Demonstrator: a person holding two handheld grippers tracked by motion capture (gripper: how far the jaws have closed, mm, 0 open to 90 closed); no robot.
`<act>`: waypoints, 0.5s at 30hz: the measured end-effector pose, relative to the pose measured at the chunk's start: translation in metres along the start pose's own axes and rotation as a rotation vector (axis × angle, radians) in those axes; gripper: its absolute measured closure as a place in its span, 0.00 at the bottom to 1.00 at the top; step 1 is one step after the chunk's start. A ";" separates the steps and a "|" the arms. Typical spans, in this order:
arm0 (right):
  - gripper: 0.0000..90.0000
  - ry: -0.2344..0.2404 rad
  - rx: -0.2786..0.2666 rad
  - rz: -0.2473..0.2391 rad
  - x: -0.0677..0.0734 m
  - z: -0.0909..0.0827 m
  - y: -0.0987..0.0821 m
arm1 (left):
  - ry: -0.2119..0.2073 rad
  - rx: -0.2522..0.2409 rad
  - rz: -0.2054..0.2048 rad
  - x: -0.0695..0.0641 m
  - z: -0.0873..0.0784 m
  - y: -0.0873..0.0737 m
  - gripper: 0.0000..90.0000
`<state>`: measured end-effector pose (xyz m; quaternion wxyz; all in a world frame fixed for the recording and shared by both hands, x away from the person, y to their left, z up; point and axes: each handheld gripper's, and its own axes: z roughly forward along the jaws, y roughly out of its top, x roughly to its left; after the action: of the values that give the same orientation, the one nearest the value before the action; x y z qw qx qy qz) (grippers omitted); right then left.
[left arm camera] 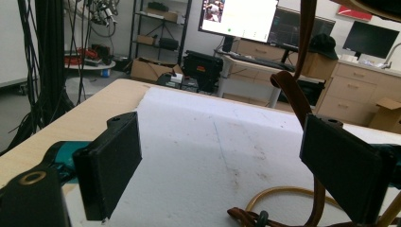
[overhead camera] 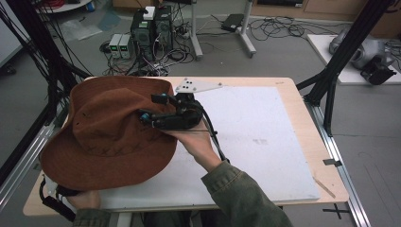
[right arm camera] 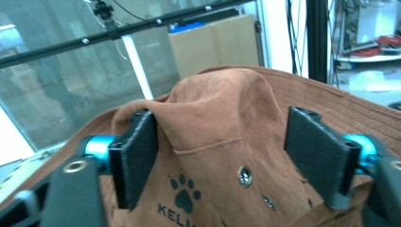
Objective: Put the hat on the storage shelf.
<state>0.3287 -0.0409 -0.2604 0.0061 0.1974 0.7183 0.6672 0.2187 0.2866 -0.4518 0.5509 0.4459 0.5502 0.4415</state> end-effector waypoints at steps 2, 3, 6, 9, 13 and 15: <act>0.21 0.011 -0.012 0.010 -0.001 -0.005 0.001 | 0.000 0.000 0.000 0.000 0.000 0.000 0.15; 0.19 0.012 -0.022 0.012 -0.002 -0.008 0.002 | 0.000 0.000 0.001 0.000 0.000 0.000 0.15; 0.15 -0.007 -0.043 0.015 -0.004 -0.019 0.006 | 0.000 0.001 0.003 0.000 0.000 0.000 0.15; 0.14 -0.028 -0.064 0.023 -0.010 -0.033 0.008 | 0.001 0.000 0.006 -0.001 0.000 0.000 0.15; 0.14 -0.074 -0.091 0.040 -0.018 -0.056 0.008 | 0.001 0.000 0.005 0.000 0.000 0.000 0.15; 0.14 -0.110 -0.101 0.034 -0.022 -0.071 0.007 | 0.002 -0.001 0.003 0.000 0.000 0.000 0.15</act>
<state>0.3320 -0.1154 -0.2512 0.0441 0.2455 0.6788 0.6907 0.2183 0.2864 -0.4518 0.5497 0.4460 0.5498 0.4434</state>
